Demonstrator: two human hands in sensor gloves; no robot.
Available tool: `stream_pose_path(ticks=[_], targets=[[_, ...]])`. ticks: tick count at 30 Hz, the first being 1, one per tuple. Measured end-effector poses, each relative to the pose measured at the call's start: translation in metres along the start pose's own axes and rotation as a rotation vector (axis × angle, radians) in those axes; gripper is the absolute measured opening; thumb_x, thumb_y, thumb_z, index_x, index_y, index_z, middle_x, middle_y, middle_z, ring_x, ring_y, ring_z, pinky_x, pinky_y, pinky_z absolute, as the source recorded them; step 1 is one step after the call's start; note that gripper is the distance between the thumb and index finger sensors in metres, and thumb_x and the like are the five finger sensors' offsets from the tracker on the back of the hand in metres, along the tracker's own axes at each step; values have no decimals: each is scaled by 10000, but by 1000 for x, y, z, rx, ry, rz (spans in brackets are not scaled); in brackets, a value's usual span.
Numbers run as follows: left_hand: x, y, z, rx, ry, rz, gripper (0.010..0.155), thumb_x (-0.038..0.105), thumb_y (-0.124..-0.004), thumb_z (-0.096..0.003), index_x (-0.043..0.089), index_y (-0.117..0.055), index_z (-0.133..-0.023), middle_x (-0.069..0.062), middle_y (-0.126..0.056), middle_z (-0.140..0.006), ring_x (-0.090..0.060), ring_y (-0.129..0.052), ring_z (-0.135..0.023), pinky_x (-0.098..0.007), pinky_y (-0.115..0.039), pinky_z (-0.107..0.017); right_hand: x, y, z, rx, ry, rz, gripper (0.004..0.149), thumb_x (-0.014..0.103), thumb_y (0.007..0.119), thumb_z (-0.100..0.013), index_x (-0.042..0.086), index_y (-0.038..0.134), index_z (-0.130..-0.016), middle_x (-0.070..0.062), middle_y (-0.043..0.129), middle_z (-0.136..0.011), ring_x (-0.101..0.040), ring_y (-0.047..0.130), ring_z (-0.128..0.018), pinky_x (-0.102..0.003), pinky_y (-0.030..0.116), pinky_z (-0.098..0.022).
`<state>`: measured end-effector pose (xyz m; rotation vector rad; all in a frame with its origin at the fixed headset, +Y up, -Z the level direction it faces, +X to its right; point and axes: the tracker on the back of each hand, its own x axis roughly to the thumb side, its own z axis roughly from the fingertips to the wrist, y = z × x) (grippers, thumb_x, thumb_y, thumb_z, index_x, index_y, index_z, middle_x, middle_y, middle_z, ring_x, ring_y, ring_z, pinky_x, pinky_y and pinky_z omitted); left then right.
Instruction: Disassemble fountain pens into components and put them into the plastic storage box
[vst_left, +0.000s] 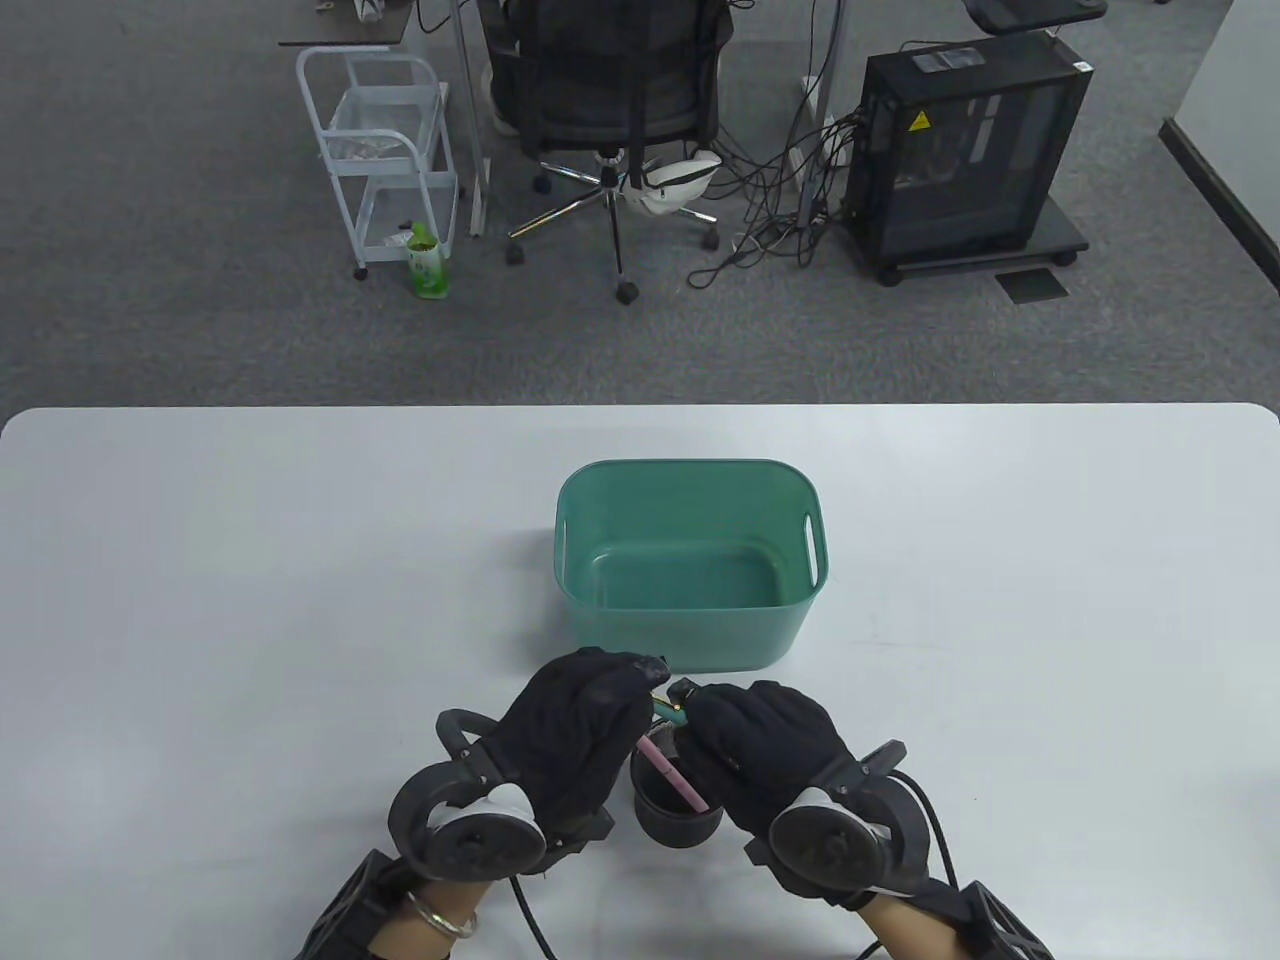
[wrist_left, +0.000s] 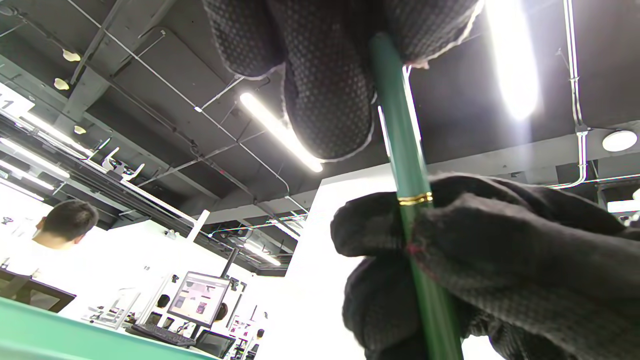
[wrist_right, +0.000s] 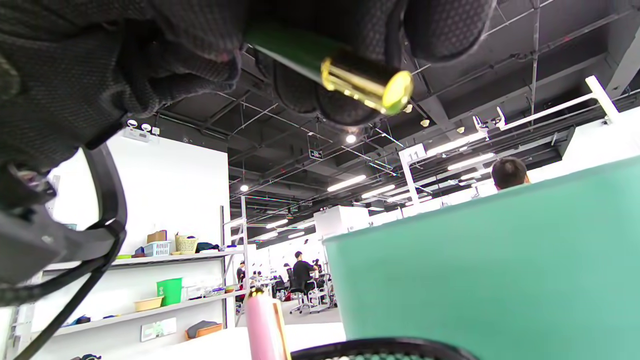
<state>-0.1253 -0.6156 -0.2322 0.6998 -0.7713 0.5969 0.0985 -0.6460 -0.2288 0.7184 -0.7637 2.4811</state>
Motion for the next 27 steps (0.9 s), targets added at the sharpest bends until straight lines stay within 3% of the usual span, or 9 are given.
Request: stream_pose_path(ticks=[5,9,16,23,27], targets=[[-2,0,0,-26,-6,-7,400,361,-689,-677,129,-808,-980,-99,-905,-903,-168,-1045,-681,-425,-728,-760,-1,-3,-1,-7,-20,63,451,467,753,-552,231,848,-925,29,929,-808,-127,964,-656,-433,721,-649],[-1,5,1,-42,-25,-93,470,414,-682,-675,155,-729,-1065,-117,-811,-1042,-267,-921,-870,-509,-625,-807,-3,-6,-1,-23,-42,180,446,470,762,-547,253,856,-925,24,916,-823,-128,947,-678,-444,704,-668],[-4,4,0,-114,2,-154,539,476,-685,-663,198,-672,-1125,-118,-715,-1154,-301,-793,-1014,-562,-508,-861,-6,-9,-1,-40,-41,261,437,460,781,-540,276,858,-929,23,875,-849,-146,890,-719,-472,642,-720],[-6,-10,2,-206,-22,-291,571,525,-694,-638,200,-712,-1108,-118,-762,-1141,-308,-815,-1008,-578,-506,-861,-4,-12,-1,-50,-61,355,428,432,799,-533,278,861,-927,13,838,-874,-159,851,-750,-483,591,-754],[-7,-18,2,-287,-18,-299,547,532,-704,-624,172,-838,-1013,-100,-947,-992,-289,-961,-857,-557,-611,-811,-2,-12,-1,-41,-85,389,425,440,801,-528,285,869,-918,19,840,-873,-152,852,-751,-481,591,-757]])
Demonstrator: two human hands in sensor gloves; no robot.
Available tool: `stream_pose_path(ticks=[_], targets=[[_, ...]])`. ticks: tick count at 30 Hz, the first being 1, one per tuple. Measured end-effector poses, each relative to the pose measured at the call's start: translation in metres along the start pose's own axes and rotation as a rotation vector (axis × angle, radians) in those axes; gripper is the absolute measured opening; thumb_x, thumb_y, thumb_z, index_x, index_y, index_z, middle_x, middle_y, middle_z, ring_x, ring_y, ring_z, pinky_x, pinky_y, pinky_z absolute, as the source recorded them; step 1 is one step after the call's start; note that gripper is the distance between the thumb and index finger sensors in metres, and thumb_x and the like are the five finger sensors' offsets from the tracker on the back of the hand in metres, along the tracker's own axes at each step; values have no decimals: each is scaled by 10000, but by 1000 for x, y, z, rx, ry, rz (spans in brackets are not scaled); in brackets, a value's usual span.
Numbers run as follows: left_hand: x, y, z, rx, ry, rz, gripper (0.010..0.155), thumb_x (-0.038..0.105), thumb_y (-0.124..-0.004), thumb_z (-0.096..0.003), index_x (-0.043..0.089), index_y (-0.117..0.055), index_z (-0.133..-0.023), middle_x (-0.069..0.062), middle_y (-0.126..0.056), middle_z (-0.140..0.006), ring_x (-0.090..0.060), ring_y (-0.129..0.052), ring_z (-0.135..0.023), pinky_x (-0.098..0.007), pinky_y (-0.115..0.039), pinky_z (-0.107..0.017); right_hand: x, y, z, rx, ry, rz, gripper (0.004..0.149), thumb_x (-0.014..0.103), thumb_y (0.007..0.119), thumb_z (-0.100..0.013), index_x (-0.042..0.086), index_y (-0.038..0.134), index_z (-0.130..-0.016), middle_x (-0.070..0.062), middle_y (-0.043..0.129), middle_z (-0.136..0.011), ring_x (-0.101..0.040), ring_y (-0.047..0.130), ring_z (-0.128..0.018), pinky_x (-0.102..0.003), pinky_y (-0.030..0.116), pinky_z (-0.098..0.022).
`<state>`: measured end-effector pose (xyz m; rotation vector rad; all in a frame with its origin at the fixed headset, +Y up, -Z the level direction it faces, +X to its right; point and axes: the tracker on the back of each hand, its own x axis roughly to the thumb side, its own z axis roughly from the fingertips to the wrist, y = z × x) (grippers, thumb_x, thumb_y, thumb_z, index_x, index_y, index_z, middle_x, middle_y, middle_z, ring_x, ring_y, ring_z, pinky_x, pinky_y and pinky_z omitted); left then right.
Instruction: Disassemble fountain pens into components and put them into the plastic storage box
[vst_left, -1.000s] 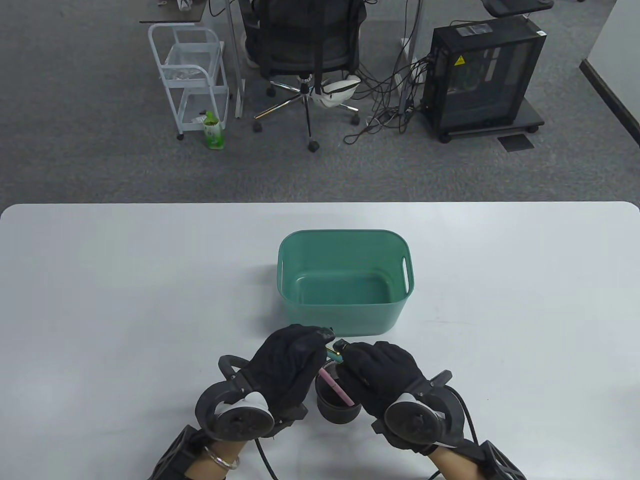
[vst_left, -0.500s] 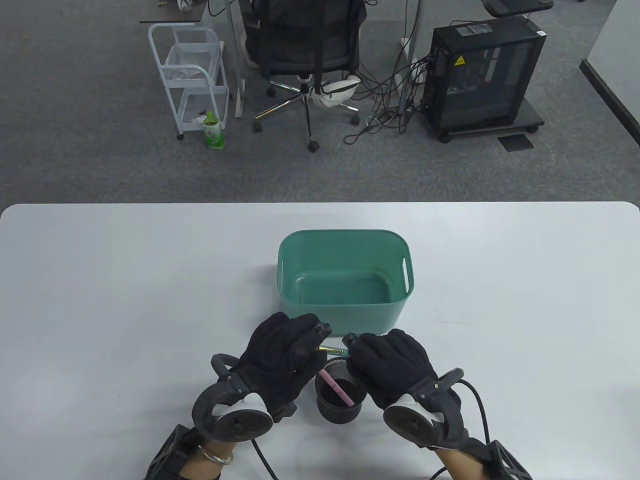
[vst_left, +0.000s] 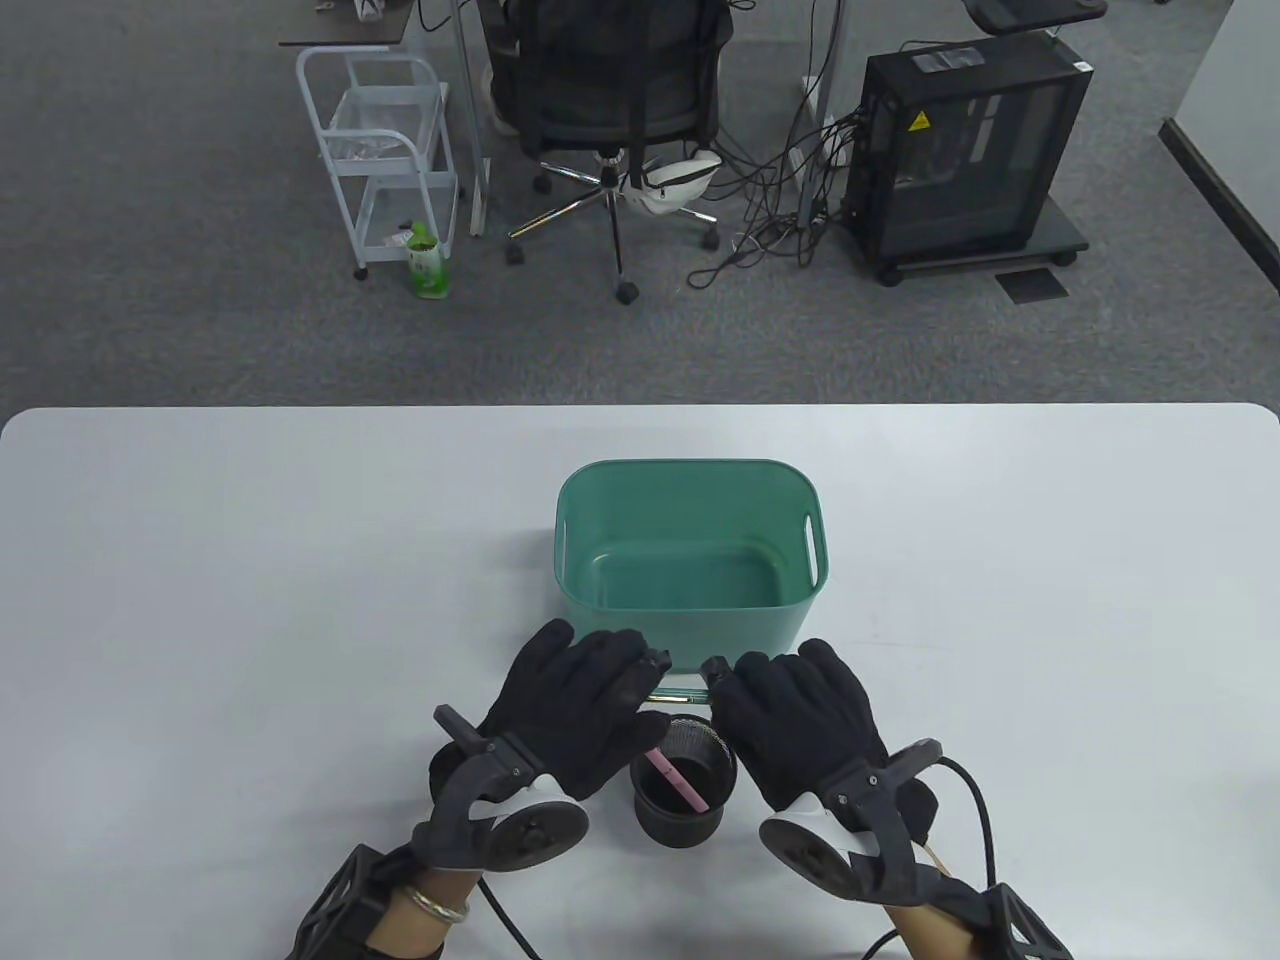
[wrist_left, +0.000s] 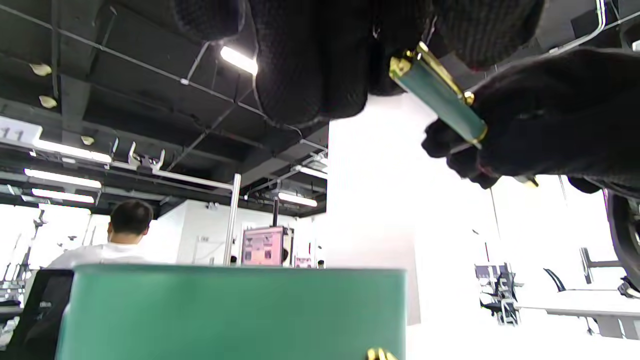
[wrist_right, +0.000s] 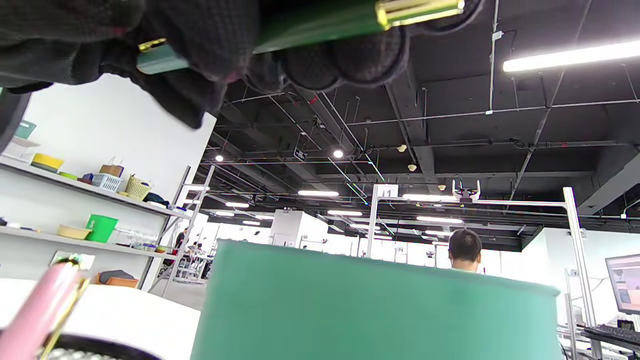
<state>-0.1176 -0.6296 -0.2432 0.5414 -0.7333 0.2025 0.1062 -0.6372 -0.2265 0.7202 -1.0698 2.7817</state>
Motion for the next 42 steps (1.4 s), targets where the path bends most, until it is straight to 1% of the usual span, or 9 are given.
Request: stream_pose_path(ticks=[4,8,12,15,20,24,27,33,42], targets=[[0,-4,0,-13,-6,1,537,523,-718,-619,161,-858,-991,-80,-1003,-911,-263,-1011,-770,-528,-662,-777,0,0,0,5,-5,5,425,445,802,-525,287,871,-914,27,838,-875,-150,850,-756,-480,590,-760],[2,-5,-1,-22,-15,-14,501,497,-735,-622,165,-862,-976,-57,-1018,-863,-238,-1023,-721,-505,-683,-759,0,-1,-1,3,-12,9,424,454,798,-525,302,866,-915,32,825,-892,-150,842,-772,-484,582,-765],[3,-6,-2,-54,-17,-23,483,479,-742,-622,149,-883,-945,-45,-1039,-816,-216,-1039,-677,-491,-699,-748,0,-2,-1,-4,-22,13,422,464,794,-526,315,865,-913,39,813,-929,-150,847,-802,-490,582,-768],[3,-7,-3,-66,-18,-21,478,464,-743,-623,133,-898,-931,-34,-1058,-768,-201,-1056,-625,-474,-719,-732,0,-3,-1,-8,-23,-4,421,466,793,-526,315,866,-912,35,828,-931,-148,871,-794,-488,602,-757],[2,-8,-2,-81,-28,-15,472,442,-739,-628,122,-873,-949,-33,-1034,-786,-195,-1038,-641,-467,-709,-742,0,-3,0,-7,-30,-15,424,464,778,-532,304,850,-917,37,853,-906,-138,885,-770,-476,619,-746],[3,-7,-2,-61,-47,-8,465,424,-730,-630,107,-883,-934,-34,-1035,-771,-190,-1040,-623,-446,-727,-728,-2,-3,0,-3,-23,-23,447,480,767,-533,312,827,-943,37,859,-908,-138,889,-763,-431,664,-699],[3,-8,-2,-50,-53,-2,466,426,-724,-631,108,-880,-933,-30,-1034,-769,-186,-1042,-623,-442,-734,-724,-6,-4,-1,14,-6,-23,483,508,755,-530,316,812,-969,31,860,-912,-152,889,-756,-420,679,-674],[2,-8,-2,-51,-49,4,465,428,-720,-634,115,-874,-941,-27,-1032,-777,-186,-1040,-633,-438,-742,-717,-8,-3,-1,27,-18,-56,448,483,750,-536,338,832,-952,63,878,-873,-143,884,-725,-411,683,-659],[2,-10,-2,-53,-46,-3,470,446,-715,-637,135,-860,-958,-28,-1020,-795,-202,-1024,-661,-456,-726,-719,-8,-5,-1,36,-28,-76,425,461,757,-536,321,859,-925,71,881,-836,-131,871,-697,-403,682,-651]])
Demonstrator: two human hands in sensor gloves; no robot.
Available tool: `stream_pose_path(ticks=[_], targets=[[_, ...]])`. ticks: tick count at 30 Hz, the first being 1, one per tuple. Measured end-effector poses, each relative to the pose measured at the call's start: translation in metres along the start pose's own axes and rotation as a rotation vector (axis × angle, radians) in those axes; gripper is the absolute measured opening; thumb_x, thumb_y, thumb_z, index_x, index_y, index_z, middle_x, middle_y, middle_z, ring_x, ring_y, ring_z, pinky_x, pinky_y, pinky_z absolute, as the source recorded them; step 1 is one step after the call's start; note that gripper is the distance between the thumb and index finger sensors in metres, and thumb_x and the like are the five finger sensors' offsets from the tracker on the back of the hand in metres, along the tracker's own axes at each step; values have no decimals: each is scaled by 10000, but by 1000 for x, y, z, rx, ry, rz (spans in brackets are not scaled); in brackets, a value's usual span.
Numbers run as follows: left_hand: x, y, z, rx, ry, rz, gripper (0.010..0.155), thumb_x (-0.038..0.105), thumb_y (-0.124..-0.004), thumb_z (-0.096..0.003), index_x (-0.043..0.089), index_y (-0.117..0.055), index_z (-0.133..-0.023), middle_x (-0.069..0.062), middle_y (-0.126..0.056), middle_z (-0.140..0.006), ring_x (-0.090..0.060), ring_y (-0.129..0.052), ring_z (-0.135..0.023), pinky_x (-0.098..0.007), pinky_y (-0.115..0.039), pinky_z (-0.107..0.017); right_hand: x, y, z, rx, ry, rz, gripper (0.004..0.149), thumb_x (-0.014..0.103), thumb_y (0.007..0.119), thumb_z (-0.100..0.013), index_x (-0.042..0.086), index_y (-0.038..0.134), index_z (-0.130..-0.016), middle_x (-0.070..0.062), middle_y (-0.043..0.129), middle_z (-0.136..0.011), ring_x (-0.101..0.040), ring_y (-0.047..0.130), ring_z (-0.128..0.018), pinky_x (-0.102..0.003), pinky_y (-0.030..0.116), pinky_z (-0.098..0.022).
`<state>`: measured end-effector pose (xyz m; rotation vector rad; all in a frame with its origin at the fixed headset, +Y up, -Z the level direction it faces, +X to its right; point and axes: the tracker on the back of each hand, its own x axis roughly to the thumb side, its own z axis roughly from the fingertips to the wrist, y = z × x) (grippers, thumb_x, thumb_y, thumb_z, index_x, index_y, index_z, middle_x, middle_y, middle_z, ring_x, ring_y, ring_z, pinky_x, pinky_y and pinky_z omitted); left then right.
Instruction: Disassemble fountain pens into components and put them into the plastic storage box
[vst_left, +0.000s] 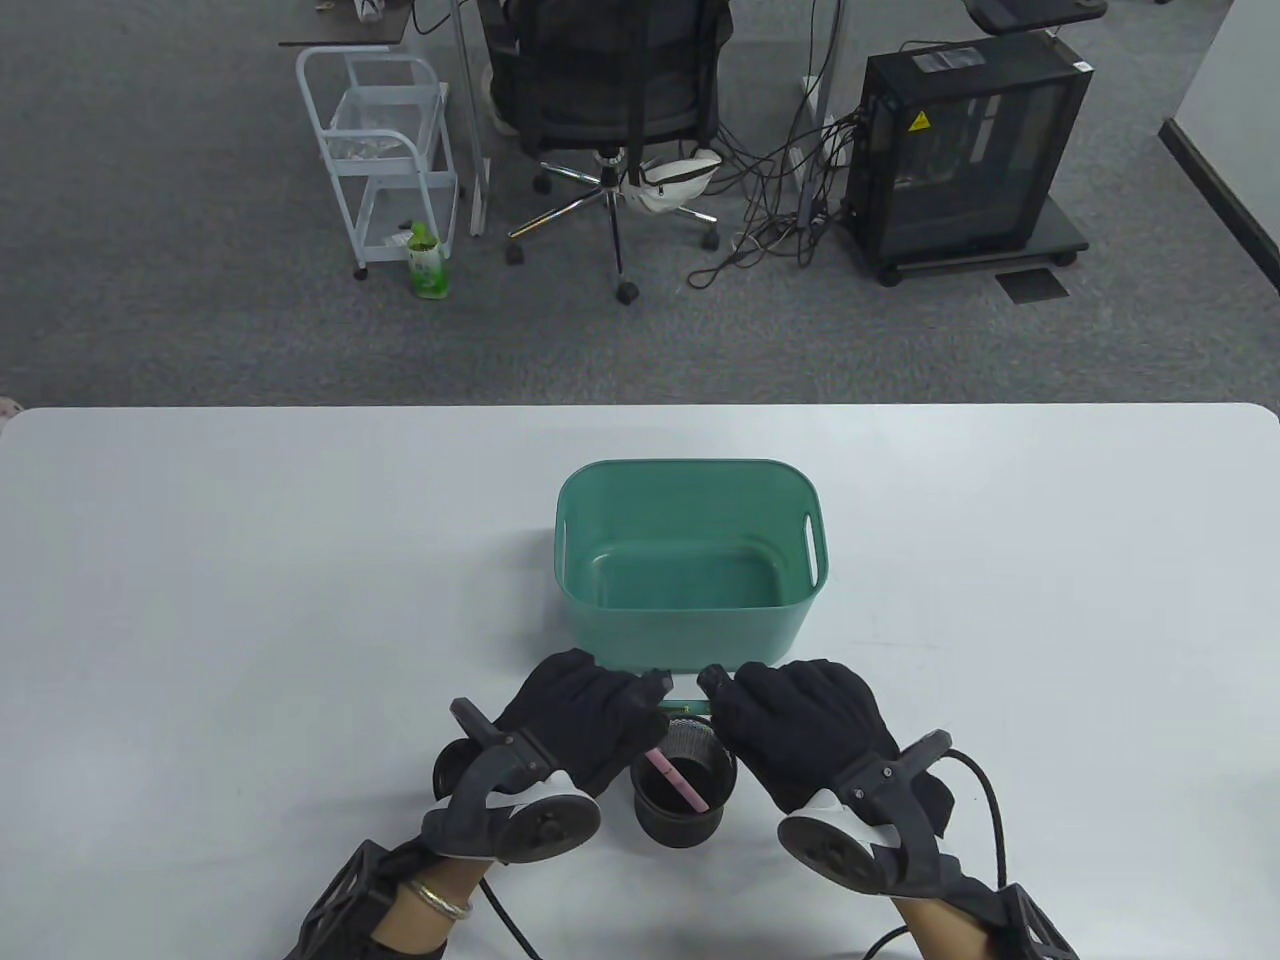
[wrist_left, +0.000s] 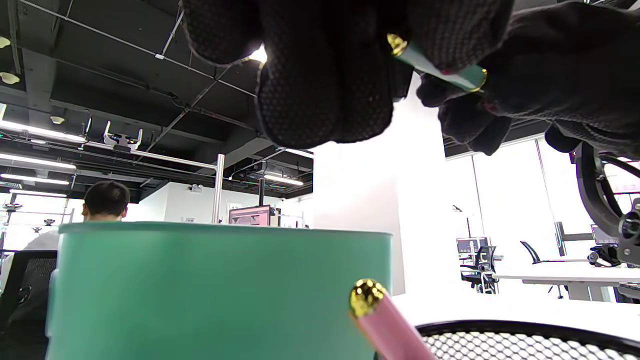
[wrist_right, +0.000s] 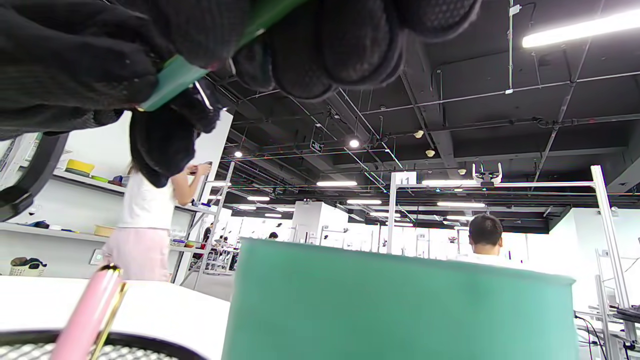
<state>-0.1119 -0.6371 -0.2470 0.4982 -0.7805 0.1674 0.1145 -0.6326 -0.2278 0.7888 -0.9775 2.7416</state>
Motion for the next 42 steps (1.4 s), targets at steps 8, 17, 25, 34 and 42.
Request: stream_pose_path(ticks=[8,17,25,34,42], targets=[[1,0,0,3,-3,-3,489,462,-717,-635,147,-840,-988,-37,-1010,-811,-212,-1013,-675,-459,-731,-703,1,0,0,-8,-11,-10,425,462,756,-537,321,857,-925,73,879,-836,-130,871,-700,-400,682,-652],[2,5,0,1,-39,21,477,444,-697,-630,111,-900,-905,7,-1012,-693,-164,-1008,-569,-429,-756,-648,-3,-2,0,9,-19,-80,426,461,753,-533,307,868,-913,83,885,-832,-122,876,-703,-398,684,-656],[1,13,0,9,-75,69,481,420,-653,-643,83,-894,-885,28,-981,-657,-138,-984,-543,-425,-750,-645,-6,-9,-2,-6,-32,-151,427,452,752,-532,287,882,-904,78,889,-823,-115,875,-695,-393,687,-653],[-2,18,-1,-5,-91,139,481,418,-649,-649,71,-908,-860,48,-982,-618,-112,-990,-500,-409,-773,-614,-8,-12,-2,-7,-42,-187,426,452,754,-532,283,886,-900,76,888,-820,-111,873,-692,-389,684,-656],[-4,19,-2,-7,-93,163,482,421,-650,-652,71,-911,-857,52,-984,-611,-107,-991,-495,-405,-776,-612,-9,-14,-3,-12,-47,-206,426,450,756,-532,283,889,-900,77,889,-820,-111,871,-696,-389,683,-659]])
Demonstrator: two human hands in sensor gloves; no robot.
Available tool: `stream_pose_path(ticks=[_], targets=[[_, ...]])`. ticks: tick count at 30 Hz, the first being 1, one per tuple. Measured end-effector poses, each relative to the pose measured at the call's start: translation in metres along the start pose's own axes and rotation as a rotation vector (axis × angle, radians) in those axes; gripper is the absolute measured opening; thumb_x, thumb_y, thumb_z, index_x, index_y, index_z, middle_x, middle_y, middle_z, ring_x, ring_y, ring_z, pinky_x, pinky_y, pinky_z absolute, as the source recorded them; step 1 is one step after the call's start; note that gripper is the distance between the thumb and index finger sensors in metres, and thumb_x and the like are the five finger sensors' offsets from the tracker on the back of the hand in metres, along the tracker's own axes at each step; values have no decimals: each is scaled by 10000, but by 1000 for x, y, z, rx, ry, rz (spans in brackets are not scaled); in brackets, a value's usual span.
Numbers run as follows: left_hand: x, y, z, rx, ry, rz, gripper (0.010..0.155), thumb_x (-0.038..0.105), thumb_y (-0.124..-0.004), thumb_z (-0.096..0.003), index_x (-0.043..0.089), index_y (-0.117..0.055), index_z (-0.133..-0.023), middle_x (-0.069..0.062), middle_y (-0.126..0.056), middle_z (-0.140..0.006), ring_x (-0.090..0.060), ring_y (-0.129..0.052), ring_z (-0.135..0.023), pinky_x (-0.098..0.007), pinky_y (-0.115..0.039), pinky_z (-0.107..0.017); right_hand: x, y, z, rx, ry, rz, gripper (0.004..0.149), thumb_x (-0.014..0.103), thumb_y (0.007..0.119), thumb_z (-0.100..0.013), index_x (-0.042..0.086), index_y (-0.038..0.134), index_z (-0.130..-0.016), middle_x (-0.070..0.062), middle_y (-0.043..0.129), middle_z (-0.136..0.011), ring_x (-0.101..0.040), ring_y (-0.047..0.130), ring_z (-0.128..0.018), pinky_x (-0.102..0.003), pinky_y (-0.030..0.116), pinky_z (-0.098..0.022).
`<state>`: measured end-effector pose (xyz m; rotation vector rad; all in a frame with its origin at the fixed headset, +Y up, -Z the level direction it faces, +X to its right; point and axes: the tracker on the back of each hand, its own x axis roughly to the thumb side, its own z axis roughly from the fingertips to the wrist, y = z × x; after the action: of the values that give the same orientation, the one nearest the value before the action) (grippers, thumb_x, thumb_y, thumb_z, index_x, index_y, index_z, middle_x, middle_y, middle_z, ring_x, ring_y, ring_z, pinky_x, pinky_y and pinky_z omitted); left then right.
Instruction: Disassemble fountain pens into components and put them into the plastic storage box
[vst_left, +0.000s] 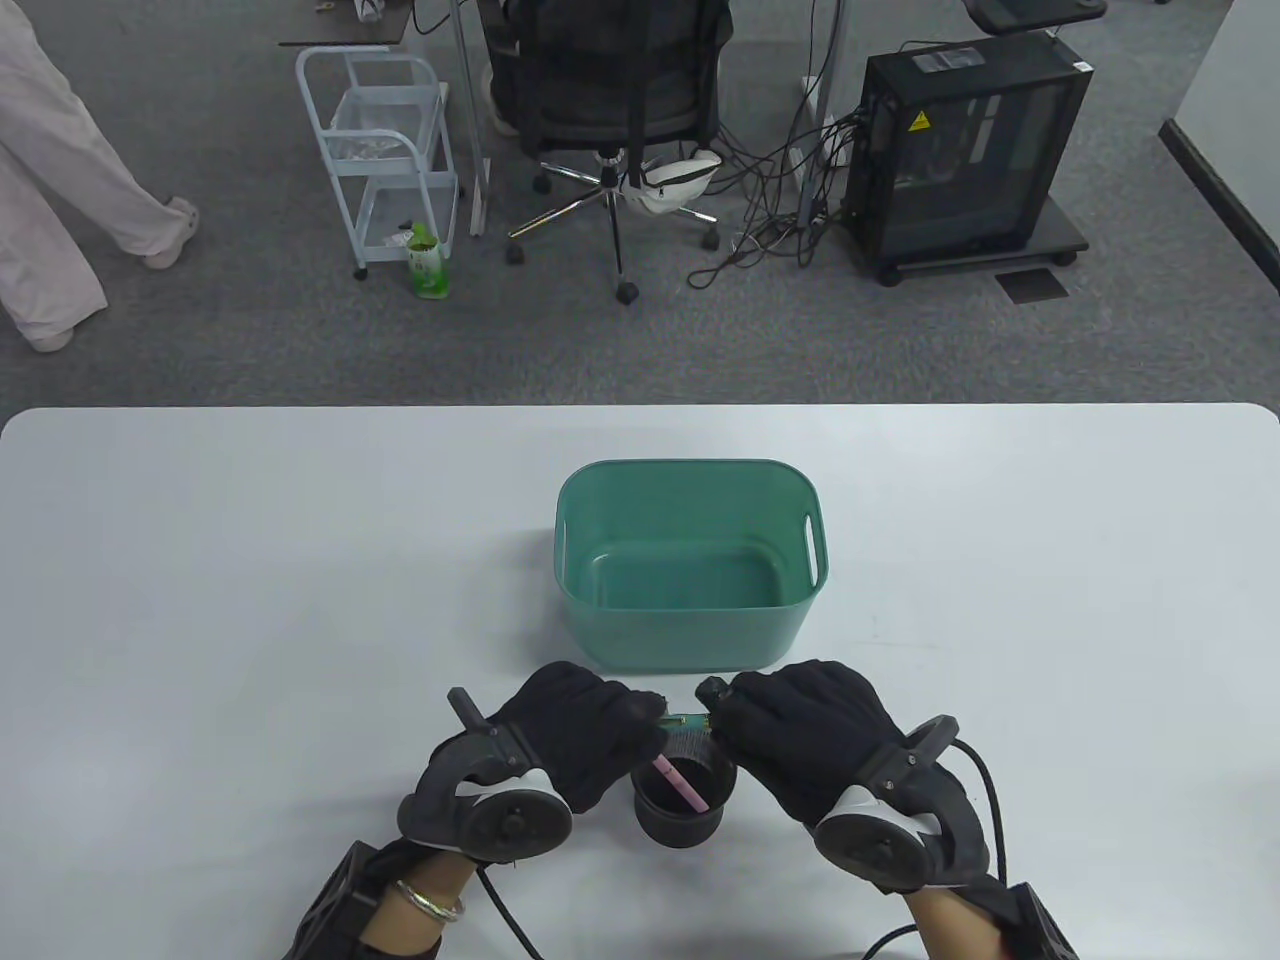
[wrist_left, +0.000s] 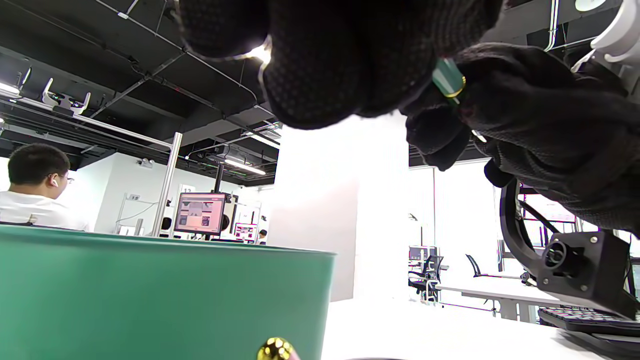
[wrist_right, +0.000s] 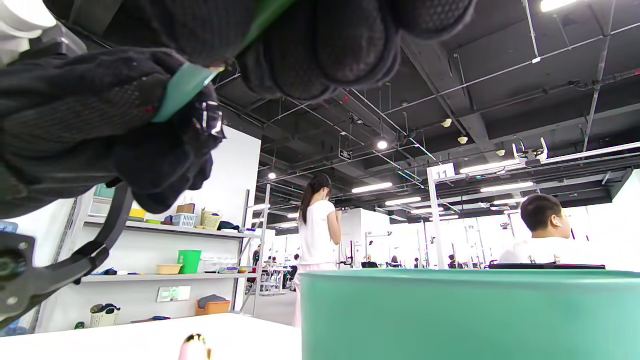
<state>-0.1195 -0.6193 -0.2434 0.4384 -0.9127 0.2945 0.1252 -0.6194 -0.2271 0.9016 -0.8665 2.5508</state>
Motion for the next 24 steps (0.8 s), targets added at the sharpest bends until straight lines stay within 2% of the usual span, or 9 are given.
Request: stream_pose_path(ticks=[7,21,22,23,24], targets=[[-2,2,-1,-15,1,44,482,420,-648,-657,70,-916,-852,60,-986,-599,-98,-993,-482,-400,-783,-601,2,-2,1,-31,-25,33,424,451,754,-529,294,887,-901,86,884,-826,-105,868,-703,-385,680,-664],[-3,4,0,-26,-7,63,483,409,-652,-659,52,-920,-844,52,-988,-596,-105,-996,-480,-403,-783,-600,-1,-2,1,-19,-21,-23,423,447,761,-528,290,893,-898,81,887,-820,-103,869,-703,-383,680,-666],[-11,9,5,-11,77,4,481,401,-663,-645,45,-926,-834,40,-991,-587,-121,-998,-476,-412,-780,-601,-8,-7,4,-69,25,34,417,416,781,-514,270,899,-887,59,886,-818,-124,866,-704,-398,670,-668],[-23,19,13,-2,112,-12,481,412,-654,-648,59,-917,-843,51,-985,-595,-110,-993,-486,-402,-777,-610,-24,-20,7,-104,67,143,416,451,763,-516,311,884,-889,100,883,-819,-81,872,-706,-367,694,-667],[-28,25,17,26,115,37,480,407,-657,-660,51,-914,-855,43,-986,-604,-118,-992,-491,-409,-773,-609,-34,-29,9,-121,92,145,417,465,753,-526,322,879,-898,109,885,-824,-71,878,-708,-360,707,-663]])
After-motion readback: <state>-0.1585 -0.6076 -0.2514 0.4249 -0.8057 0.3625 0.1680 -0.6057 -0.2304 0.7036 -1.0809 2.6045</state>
